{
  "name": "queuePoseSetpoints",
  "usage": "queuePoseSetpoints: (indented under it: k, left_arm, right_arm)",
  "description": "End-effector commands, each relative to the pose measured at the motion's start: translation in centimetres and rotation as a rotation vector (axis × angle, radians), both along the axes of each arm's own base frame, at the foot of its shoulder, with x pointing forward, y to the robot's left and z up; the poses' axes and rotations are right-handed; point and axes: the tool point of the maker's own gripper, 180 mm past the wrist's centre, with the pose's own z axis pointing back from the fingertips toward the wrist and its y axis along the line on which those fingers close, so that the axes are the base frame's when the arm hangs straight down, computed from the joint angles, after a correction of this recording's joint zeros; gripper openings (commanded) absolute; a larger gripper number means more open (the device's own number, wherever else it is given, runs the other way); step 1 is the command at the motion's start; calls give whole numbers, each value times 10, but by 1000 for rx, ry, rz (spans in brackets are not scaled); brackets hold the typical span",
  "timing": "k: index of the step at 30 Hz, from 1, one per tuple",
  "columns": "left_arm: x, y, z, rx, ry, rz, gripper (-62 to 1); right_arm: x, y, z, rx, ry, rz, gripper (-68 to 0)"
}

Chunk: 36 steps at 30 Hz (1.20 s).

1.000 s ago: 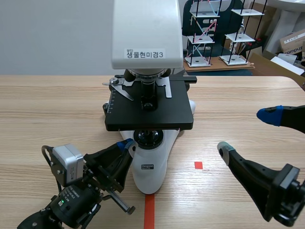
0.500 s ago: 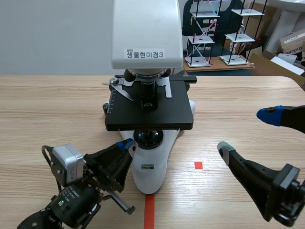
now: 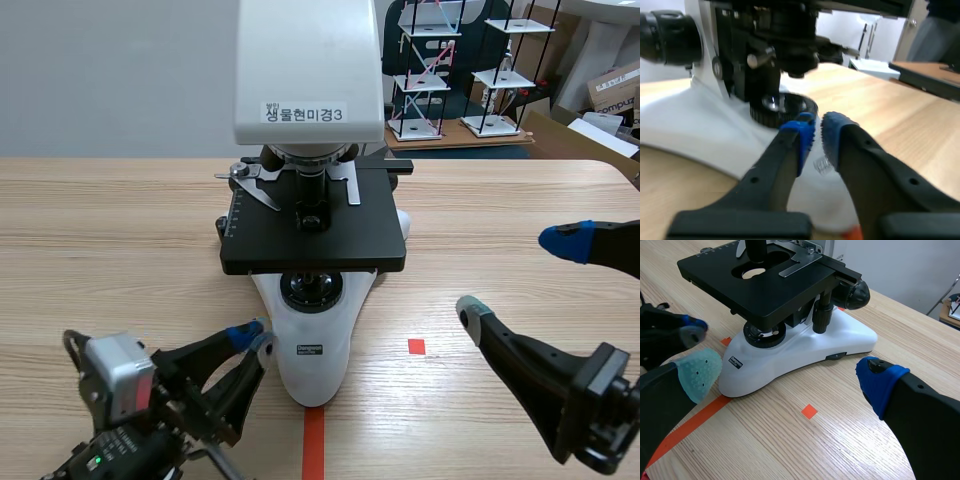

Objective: Return to the home posture

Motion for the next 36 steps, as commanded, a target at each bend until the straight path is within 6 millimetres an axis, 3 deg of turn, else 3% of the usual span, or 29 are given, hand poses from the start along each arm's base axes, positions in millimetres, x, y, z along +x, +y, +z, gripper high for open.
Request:
queuePoseSetpoints:
  k: [1,8,11,13,18,20,29,36]
  left_arm:
    - [-2,10,9,9,-22,14,-437]
    - [-17,32,7,173,69,45,-225]
    - [-23,45,15,230,87,74,-98]
    - [-27,54,22,269,95,91,-54]
    - [-40,61,48,343,105,59,-30]
    - [-45,60,59,372,100,35,12]
    - [-63,48,99,431,87,-32,14]
    - [-57,58,120,421,60,16,14]
  right_arm:
    - [2,0,9,19,-28,-1,-84]
    - [2,0,10,26,-35,0,-84]
    - [2,0,10,25,-35,0,-84]
    - [2,0,10,25,-35,0,-84]
    - [2,0,10,25,-35,0,-84]
    - [2,0,10,25,-35,1,-84]
    - [2,0,10,25,-35,0,-84]
    - [2,0,10,25,-35,0,-84]
